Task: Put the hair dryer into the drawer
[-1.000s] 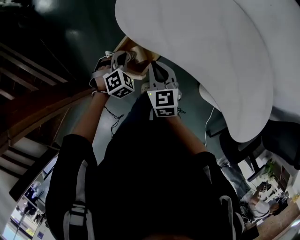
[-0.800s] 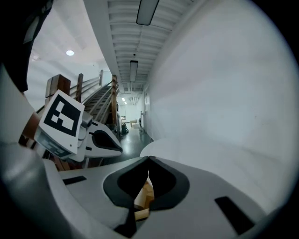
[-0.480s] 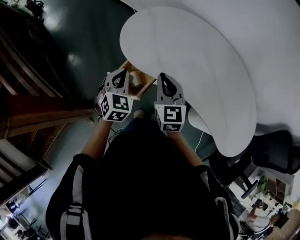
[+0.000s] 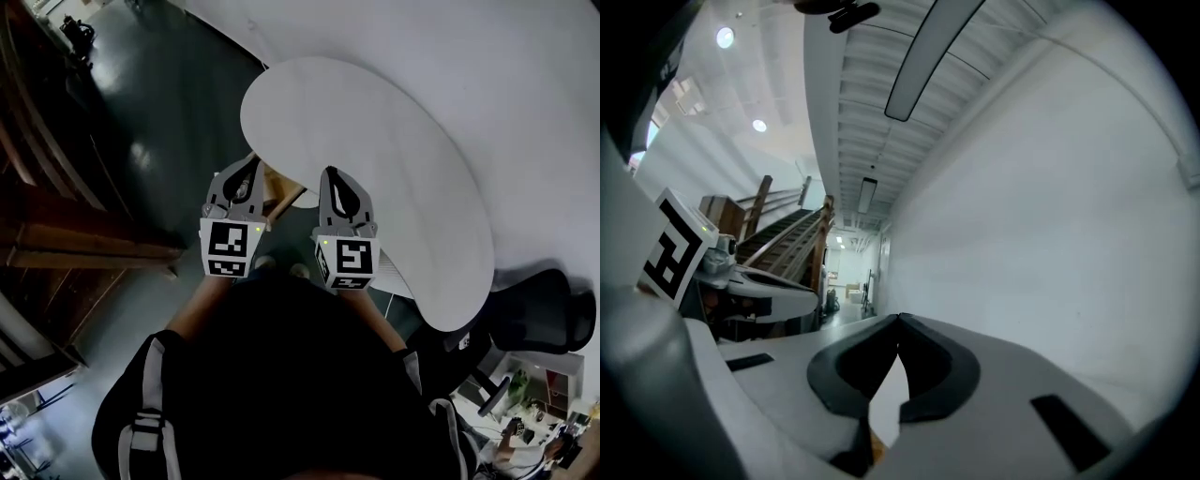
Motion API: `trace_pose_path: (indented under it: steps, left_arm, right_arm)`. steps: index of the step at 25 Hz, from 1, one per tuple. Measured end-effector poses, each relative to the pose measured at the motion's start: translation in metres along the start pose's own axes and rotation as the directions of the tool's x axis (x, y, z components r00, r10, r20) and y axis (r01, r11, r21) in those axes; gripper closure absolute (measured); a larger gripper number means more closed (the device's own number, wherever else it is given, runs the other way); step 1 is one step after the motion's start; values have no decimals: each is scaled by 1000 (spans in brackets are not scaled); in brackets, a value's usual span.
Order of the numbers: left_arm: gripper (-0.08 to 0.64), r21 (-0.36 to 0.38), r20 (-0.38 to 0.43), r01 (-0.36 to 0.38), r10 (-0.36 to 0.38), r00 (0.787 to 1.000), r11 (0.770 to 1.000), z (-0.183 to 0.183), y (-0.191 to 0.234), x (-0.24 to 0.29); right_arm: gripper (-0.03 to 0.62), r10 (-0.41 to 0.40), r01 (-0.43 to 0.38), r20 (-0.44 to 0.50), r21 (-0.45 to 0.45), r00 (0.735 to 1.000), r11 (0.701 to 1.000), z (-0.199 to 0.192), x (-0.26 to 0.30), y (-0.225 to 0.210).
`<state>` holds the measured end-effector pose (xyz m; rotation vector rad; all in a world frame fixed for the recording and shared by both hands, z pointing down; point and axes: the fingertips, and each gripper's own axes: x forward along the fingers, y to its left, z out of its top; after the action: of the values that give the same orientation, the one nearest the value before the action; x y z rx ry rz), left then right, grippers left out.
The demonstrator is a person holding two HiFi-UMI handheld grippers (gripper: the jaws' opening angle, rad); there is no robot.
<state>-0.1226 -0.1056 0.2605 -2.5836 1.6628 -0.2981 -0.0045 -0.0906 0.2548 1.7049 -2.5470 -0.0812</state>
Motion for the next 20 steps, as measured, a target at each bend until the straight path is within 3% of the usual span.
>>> trace_pose_path:
  steps: [3, 9, 16, 20]
  left_arm:
    - [552, -20, 19, 11, -10, 1000, 1000, 6, -4, -4]
    - [552, 22, 21, 18, -19, 1000, 1000, 4, -14, -7]
    - [552, 8, 2, 37, -38, 999, 999, -22, -55, 20]
    - [552, 0, 10, 30, -30, 1000, 1000, -17, -29, -1]
  right_arm:
    - [571, -13, 13, 16, 18, 1000, 1000, 7, -2, -4]
    - [571, -14, 13, 22, 16, 1000, 1000, 7, -9, -6]
    - [571, -10, 10, 8, 18, 1000, 1000, -30, -18, -41]
    - [571, 1, -1, 17, 12, 1000, 1000, -13, -13, -10]
